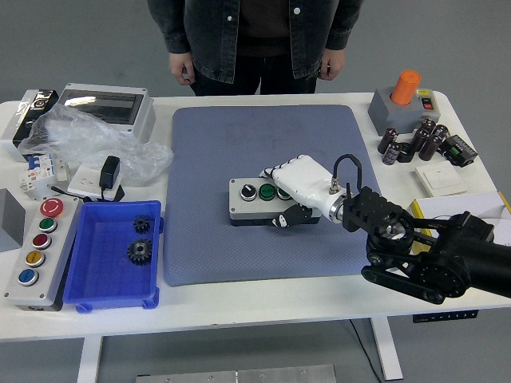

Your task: Pick up the button,place it on the desk,press the button,press the button

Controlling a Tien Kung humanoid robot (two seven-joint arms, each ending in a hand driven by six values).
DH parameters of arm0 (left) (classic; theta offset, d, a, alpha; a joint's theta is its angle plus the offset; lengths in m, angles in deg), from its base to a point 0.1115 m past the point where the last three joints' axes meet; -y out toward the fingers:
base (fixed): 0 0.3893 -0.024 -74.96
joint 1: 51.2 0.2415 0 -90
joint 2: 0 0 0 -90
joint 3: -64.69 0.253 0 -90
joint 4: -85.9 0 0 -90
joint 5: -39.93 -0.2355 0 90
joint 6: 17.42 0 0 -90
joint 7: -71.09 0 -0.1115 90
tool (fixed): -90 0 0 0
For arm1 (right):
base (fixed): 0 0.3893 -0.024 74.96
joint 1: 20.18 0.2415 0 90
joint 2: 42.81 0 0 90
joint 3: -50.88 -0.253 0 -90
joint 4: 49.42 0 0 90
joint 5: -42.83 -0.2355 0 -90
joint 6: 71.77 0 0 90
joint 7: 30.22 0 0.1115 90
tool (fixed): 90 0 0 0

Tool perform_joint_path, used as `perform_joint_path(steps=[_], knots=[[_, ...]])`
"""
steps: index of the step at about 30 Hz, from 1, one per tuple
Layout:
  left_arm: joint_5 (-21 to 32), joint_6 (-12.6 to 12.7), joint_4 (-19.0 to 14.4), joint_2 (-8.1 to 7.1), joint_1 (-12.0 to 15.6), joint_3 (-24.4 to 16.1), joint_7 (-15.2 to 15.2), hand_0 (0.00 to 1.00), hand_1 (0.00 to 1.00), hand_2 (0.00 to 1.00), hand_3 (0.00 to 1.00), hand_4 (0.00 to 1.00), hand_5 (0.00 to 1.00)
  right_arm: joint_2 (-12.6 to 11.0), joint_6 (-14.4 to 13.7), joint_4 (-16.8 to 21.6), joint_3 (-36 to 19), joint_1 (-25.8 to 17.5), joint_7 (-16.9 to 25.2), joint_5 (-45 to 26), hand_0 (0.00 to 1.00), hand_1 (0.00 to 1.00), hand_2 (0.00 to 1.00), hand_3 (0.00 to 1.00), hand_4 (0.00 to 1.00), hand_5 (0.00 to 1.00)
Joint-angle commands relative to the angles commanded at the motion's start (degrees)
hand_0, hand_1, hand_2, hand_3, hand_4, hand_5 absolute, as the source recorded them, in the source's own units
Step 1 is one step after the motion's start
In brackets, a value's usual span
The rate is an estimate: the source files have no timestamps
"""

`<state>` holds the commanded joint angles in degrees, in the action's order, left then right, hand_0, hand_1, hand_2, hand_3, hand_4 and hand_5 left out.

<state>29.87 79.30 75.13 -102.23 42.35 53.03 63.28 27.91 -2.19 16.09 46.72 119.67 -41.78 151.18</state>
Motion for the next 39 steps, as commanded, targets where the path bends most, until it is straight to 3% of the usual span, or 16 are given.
perform_joint_path(steps=[16,28,29,35,36,39], knots=[[0.49,0.22,0.04,0.06,-0.01,0.49,0.19,0.687,0.703,0.655,0.687,0.677,0.333,0.08,-0.22,-0.18,-0.14,0.14,-0.12,-0.39,0.634,0.645,0.667,0.638,0.71,0.193],[0.59,0.25,0.06,0.07,0.0,0.68,0.2,0.687,0.703,0.652,0.685,0.675,0.338,0.16,2.11,-0.31,-1.31,0.28,-0.06,-0.77,0.641,0.65,0.675,0.668,0.744,0.226],[0.58,0.25,0.06,0.07,0.0,0.67,0.2,0.686,0.704,0.651,0.684,0.674,0.337,0.16,2.31,-0.35,-1.35,0.27,-0.11,-0.81,0.737,0.708,0.732,0.739,0.946,0.372],[0.62,0.2,0.06,0.09,0.03,0.69,0.17,0.686,0.704,0.651,0.684,0.674,0.337,0.12,2.73,-0.4,-1.44,0.21,-0.18,-0.97,0.737,0.708,0.732,0.739,0.946,0.372],[0.6,0.18,0.06,0.09,0.03,0.7,0.16,0.687,0.703,0.649,0.68,0.67,0.337,0.13,2.75,-0.4,-1.42,0.21,-0.2,-0.96,0.782,0.736,0.769,0.789,0.998,0.531],[0.56,0.17,0.05,0.08,0.01,0.68,0.16,0.687,0.703,0.649,0.68,0.67,0.337,0.13,2.75,-0.36,-1.38,0.2,-0.22,-0.97,0.782,0.736,0.769,0.789,0.998,0.531]])
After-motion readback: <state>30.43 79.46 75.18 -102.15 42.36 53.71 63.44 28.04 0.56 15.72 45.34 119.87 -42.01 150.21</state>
